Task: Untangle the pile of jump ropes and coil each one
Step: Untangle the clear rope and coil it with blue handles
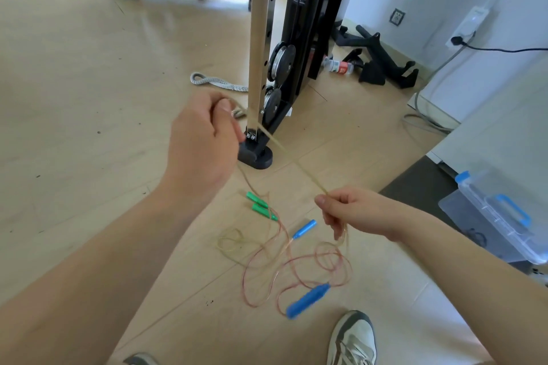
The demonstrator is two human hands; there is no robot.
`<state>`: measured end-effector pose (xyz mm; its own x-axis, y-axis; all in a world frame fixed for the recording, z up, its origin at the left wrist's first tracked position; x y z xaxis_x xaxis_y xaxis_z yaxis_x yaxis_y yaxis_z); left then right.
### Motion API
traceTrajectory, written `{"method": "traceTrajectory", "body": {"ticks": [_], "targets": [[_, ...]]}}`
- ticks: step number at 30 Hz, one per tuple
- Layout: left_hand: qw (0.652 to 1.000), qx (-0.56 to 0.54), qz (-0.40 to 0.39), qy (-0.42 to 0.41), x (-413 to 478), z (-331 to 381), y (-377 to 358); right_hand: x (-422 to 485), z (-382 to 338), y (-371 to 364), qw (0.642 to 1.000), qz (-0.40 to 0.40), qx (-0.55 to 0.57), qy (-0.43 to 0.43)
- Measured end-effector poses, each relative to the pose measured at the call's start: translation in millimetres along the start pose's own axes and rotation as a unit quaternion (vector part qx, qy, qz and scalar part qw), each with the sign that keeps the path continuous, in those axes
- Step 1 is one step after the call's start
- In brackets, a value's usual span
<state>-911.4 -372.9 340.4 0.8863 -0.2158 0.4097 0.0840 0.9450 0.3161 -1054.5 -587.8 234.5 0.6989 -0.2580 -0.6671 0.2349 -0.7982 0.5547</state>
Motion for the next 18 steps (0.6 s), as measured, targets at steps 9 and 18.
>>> {"method": "traceTrajectory", "body": {"ticks": [9,18], "targets": [[0.917,0.141,-0.359,-0.106,-53,-2,-64,-12,-37,-3,0.994,-0.007,0.096,0.057],[0.89,0.007,-0.456,0.017,-72,-9,-87,-14,-38,15,0.97,-0.008,0.215,0.117]]}}
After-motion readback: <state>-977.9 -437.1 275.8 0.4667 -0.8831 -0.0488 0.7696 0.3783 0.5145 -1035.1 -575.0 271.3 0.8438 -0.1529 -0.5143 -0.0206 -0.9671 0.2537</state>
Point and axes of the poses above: each hand's wrist, its own x-axis towards the middle knuckle, its own y-axis out of the back of the hand, z = x × y, the point moved 8 cm from there along x, towards the middle knuckle, and after that the axes turned 11 degrees about -y, right-handed, at the moved point
